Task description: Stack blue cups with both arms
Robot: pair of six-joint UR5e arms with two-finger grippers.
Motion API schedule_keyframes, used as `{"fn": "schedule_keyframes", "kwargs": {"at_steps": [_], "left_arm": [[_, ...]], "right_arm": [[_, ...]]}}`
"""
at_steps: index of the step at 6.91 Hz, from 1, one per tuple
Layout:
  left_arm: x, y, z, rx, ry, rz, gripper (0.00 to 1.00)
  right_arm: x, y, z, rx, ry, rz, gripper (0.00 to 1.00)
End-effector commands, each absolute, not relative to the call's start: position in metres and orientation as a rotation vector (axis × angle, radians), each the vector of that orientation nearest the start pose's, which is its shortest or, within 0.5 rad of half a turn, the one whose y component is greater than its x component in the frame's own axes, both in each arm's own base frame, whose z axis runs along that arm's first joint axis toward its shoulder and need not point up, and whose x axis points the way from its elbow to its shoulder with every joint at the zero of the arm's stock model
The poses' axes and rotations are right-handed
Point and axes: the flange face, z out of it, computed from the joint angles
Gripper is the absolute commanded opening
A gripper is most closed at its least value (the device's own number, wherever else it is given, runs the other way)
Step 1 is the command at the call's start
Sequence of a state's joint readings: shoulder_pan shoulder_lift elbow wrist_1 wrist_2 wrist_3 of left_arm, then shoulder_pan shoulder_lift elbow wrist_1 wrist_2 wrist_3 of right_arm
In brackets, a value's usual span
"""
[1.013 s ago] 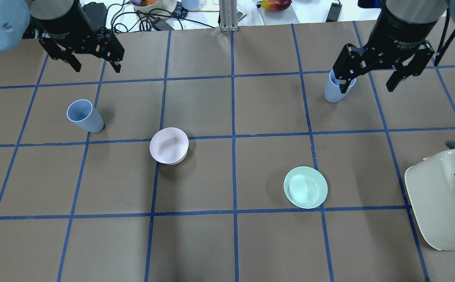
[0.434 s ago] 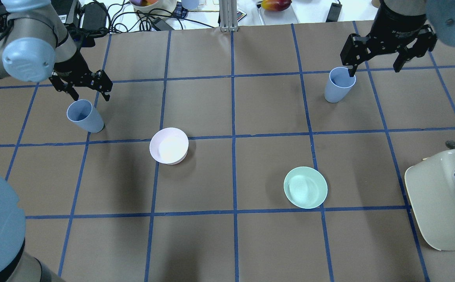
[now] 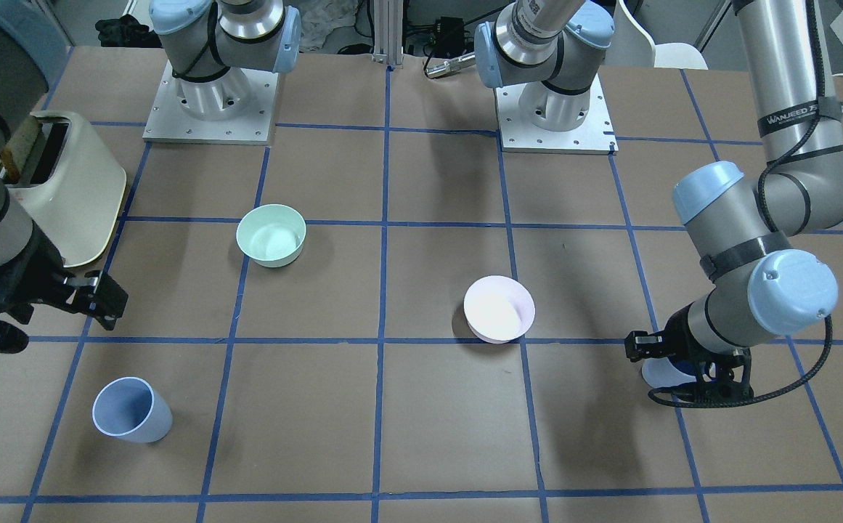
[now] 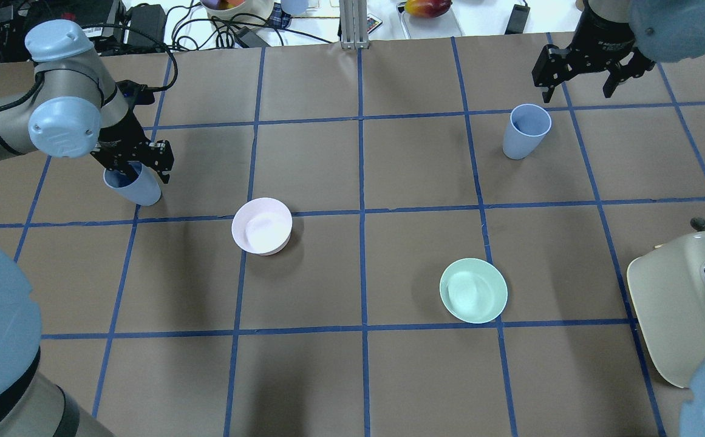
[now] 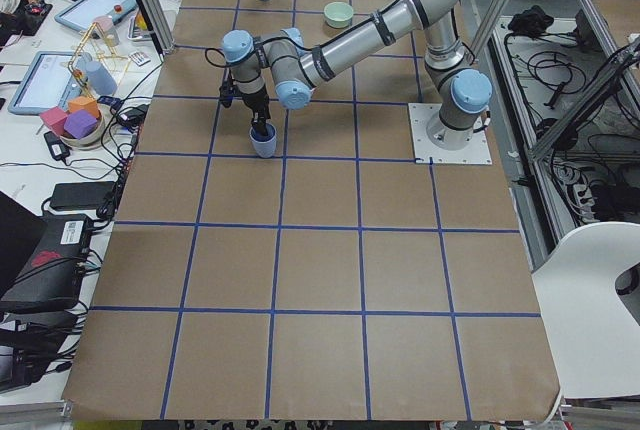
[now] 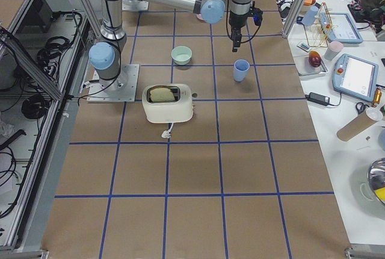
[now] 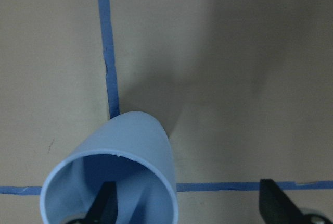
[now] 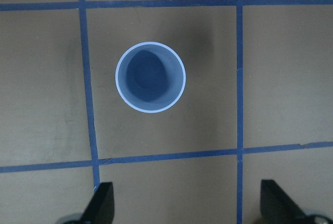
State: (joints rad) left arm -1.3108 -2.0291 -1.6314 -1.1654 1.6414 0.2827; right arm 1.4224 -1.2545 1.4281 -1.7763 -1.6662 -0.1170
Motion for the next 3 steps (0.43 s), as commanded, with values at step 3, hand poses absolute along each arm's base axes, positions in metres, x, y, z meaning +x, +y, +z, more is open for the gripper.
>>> {"fn": "schedule_keyframes", "kwargs": {"at_steps": [3], "left_arm": [[0.018, -0.624, 0.281, 0.073, 3.084, 0.096, 0.00]], "right_arm": [[0.000, -0.678, 0.318, 0.016, 3.222, 0.124, 1.00]]}}
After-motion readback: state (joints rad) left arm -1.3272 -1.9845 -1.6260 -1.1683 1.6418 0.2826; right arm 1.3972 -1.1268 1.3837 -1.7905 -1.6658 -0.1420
